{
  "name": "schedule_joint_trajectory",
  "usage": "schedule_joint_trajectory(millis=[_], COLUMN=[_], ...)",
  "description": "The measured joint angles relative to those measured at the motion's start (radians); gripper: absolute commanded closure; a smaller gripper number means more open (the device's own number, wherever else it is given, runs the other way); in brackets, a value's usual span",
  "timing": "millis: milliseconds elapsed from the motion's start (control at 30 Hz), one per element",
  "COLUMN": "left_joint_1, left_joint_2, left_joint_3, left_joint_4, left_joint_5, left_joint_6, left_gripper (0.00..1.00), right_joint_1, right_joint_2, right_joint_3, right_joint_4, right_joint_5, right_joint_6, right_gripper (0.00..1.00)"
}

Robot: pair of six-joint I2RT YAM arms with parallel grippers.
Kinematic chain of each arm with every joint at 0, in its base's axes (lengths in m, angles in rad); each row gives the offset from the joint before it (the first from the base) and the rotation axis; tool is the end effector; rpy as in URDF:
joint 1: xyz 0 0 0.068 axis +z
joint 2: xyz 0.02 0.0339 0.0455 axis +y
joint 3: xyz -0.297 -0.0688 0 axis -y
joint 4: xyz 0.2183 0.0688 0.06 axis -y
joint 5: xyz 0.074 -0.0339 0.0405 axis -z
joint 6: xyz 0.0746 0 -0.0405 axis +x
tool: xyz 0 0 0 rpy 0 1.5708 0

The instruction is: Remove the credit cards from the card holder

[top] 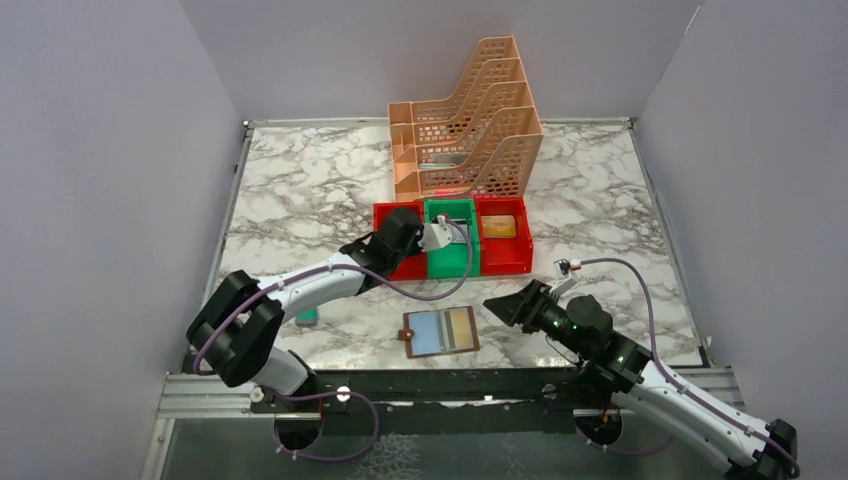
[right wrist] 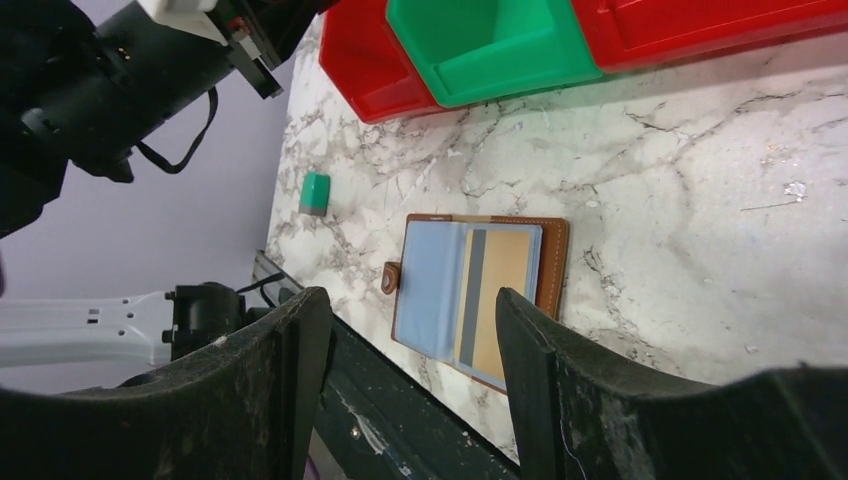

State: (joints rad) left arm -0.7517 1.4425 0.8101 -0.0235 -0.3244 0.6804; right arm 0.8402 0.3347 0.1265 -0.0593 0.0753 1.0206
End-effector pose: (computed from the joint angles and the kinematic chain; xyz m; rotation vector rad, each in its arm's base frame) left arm 0.2414 -0.1931 0.2392 1.3094 1.7747 0.3209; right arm 0.0766 0.0771 0.1854 0.2401 2.0096 1.1919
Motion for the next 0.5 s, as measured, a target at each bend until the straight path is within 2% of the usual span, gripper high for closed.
schedule_joint_trajectory(millis=[200,267,500], left_joint_1=[0.023,0.031,0.059], left_joint_2=[0.076,0.096,0.141], left_joint_3=[0.028,0.037,0.040], left_joint_4=[0.017,0.027,0.078], left_joint_5=[-0.014,-0.014,-0.002], left_joint_6=[0.056,0.064,0.093], left_gripper=[0.99,0.92,0.87], right_joint_1=[-0.003,-0.003,-0.003], right_joint_2=[-0.066,-0.082,-0.101], right_joint_3=[0.004,0.004,0.005], right_joint_4=[-0.080,-0.103,-0.140], right_joint_5=[0.040,0.049,0.064], right_joint_6=[0.002,0.005,0.010], right_gripper=[0.34,0.34,0.34])
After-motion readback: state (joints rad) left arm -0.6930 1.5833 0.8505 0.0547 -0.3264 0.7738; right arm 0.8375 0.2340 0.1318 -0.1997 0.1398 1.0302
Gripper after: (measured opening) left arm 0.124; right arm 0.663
